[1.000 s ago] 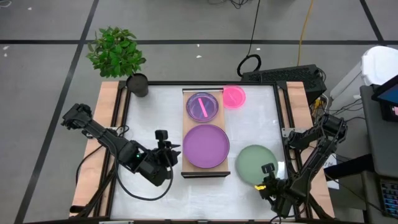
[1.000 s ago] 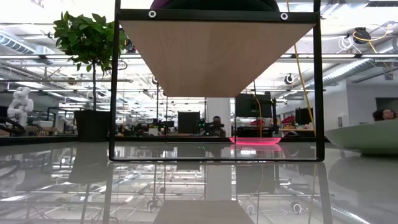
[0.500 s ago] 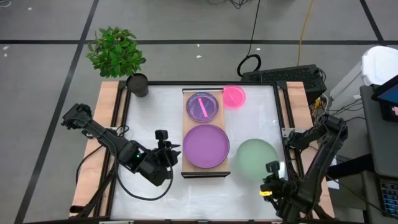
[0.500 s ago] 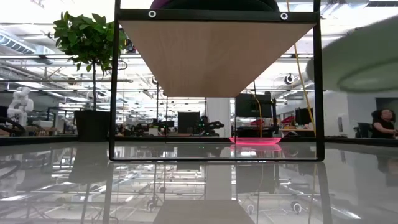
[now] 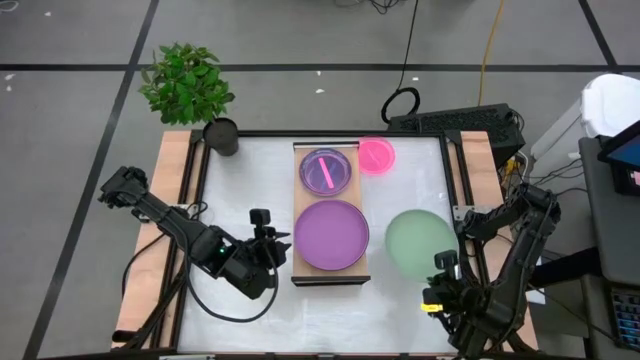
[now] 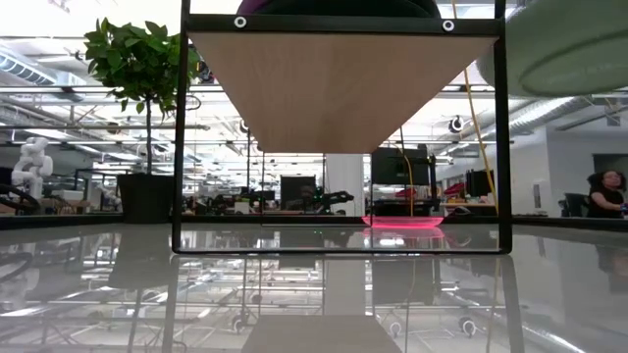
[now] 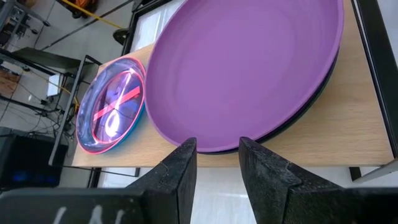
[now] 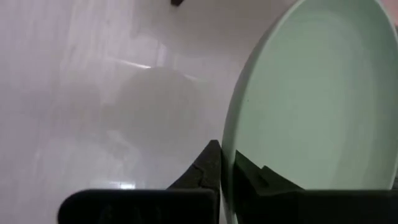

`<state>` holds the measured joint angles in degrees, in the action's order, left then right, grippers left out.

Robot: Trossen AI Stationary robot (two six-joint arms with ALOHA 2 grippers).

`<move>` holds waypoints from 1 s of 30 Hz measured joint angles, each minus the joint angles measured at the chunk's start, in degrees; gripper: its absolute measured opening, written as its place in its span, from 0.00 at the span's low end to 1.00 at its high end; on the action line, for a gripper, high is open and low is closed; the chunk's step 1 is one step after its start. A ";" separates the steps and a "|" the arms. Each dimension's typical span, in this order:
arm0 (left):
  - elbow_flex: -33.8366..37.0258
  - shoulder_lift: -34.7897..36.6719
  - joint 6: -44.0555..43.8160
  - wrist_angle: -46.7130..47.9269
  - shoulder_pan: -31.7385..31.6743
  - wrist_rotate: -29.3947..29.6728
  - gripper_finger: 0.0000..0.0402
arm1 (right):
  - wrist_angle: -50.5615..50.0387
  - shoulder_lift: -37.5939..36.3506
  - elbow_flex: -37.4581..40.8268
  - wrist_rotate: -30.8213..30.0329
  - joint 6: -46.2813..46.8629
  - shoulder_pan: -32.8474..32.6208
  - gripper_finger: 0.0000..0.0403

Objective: Place and stack plates onto a shelf
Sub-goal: Stack the green plate on top of the purple plate

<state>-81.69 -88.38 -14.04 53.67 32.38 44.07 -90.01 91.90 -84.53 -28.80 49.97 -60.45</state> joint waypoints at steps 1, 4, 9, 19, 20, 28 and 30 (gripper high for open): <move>0.00 0.00 0.00 -0.02 0.00 0.00 0.32 | 0.01 0.00 -0.30 -0.19 -1.13 0.11 0.00; 0.00 0.00 0.00 -0.22 0.00 0.00 0.32 | -0.03 0.00 -1.49 -0.40 -4.11 0.96 0.00; 0.00 0.00 0.00 -0.26 0.00 0.00 0.32 | -0.03 0.00 -5.44 -4.30 -9.57 2.10 0.00; 0.00 0.00 -0.04 -0.24 0.00 0.00 0.32 | -0.03 0.00 -13.77 -10.07 -23.87 6.06 0.00; 0.00 0.00 -0.04 -0.24 0.00 0.00 0.32 | -0.05 0.00 -14.42 -10.43 -25.51 6.62 0.00; 0.00 0.00 -0.07 -0.24 0.00 -0.02 0.32 | -0.03 0.00 -17.82 -10.44 -36.38 11.24 0.00; 0.00 0.00 -0.02 -0.24 0.00 0.00 0.32 | 0.02 0.00 -18.31 -10.44 -38.70 12.36 0.00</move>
<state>-81.69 -88.38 -14.06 53.43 32.38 44.07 -89.99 91.90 -102.83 -39.24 11.27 -48.09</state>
